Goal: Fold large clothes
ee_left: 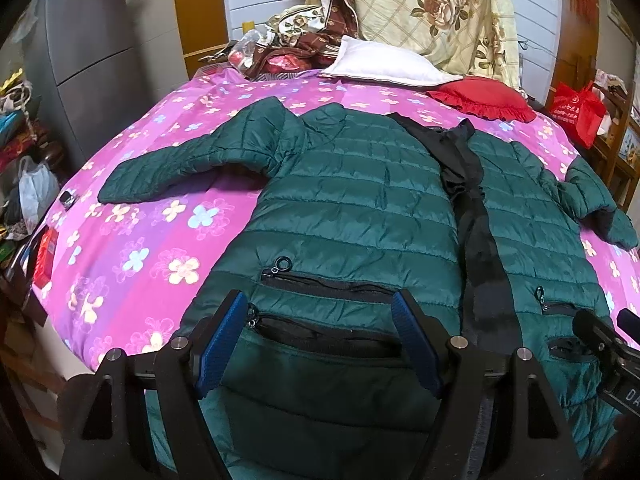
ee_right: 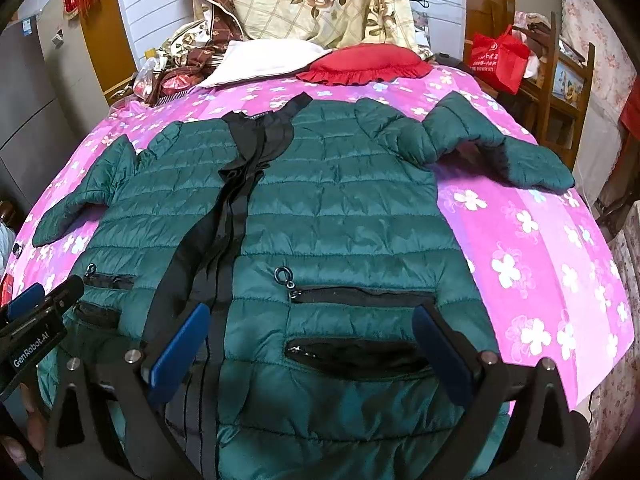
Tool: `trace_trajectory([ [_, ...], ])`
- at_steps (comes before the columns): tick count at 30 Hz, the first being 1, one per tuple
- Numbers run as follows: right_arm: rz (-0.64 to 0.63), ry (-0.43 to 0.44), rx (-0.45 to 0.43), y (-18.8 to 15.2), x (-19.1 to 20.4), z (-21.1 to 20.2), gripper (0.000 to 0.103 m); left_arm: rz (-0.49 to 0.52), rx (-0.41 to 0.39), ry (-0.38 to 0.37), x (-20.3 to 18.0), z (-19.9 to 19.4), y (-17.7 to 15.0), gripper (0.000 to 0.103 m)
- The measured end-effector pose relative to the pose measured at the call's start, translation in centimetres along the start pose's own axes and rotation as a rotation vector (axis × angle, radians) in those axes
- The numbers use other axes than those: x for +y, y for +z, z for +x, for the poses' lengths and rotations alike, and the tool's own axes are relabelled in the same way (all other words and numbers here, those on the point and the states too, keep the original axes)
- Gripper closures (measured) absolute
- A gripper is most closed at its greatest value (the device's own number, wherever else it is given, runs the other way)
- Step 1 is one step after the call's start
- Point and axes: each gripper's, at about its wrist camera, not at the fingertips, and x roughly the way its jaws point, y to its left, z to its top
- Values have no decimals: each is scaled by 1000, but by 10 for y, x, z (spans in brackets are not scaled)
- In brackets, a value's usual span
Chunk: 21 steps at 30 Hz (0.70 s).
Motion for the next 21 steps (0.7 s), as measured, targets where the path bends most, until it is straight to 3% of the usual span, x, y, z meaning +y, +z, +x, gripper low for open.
trace_trajectory([
  [21,25,35,-57,-2,-3,5,0,3,13,-10,-3,6,-6,55],
])
